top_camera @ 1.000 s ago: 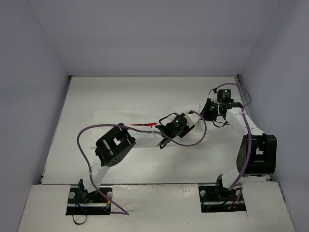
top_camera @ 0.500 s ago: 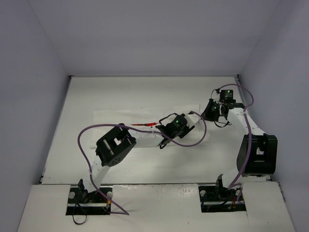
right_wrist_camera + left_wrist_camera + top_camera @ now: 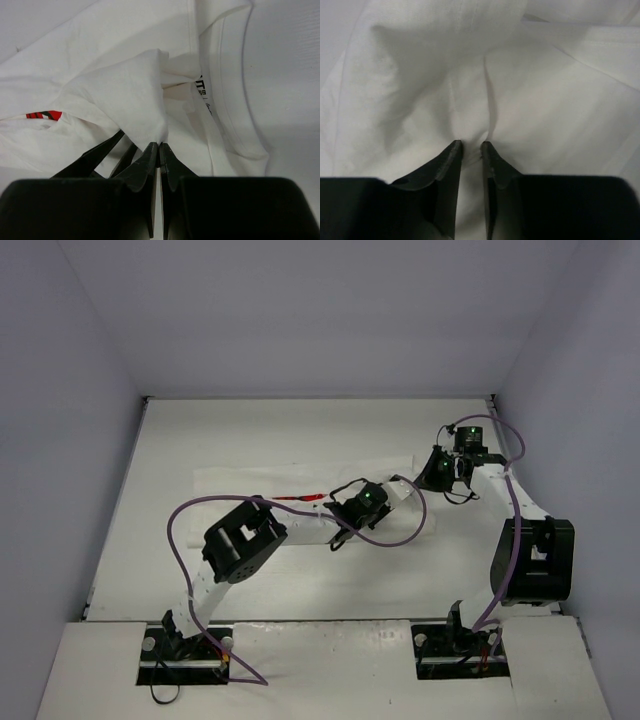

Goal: Fold and stack the t-shirts
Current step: Fold the other side of the tshirt into a rectangle

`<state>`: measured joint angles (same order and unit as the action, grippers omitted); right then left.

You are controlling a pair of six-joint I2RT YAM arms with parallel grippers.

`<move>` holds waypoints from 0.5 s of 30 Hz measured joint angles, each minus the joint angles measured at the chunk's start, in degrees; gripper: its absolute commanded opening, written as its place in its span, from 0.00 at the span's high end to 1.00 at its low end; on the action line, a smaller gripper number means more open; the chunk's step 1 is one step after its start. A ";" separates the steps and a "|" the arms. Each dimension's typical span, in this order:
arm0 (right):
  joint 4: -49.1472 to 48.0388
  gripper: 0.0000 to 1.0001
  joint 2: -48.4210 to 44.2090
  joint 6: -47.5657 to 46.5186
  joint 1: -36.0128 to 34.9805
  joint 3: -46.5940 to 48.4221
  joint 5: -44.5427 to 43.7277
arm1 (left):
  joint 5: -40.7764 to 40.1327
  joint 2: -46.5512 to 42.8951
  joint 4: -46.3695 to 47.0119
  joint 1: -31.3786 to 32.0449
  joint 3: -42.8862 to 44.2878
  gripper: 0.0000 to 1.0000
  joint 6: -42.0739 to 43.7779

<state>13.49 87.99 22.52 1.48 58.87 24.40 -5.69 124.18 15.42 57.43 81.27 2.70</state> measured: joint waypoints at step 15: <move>-0.03 1.00 -0.02 -0.04 -0.01 -0.41 -0.05 | -1.81 -1.79 -0.42 -0.13 -0.64 1.00 1.49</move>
<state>13.46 87.96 22.48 1.47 58.46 24.35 -7.50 122.39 15.00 57.30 80.63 4.19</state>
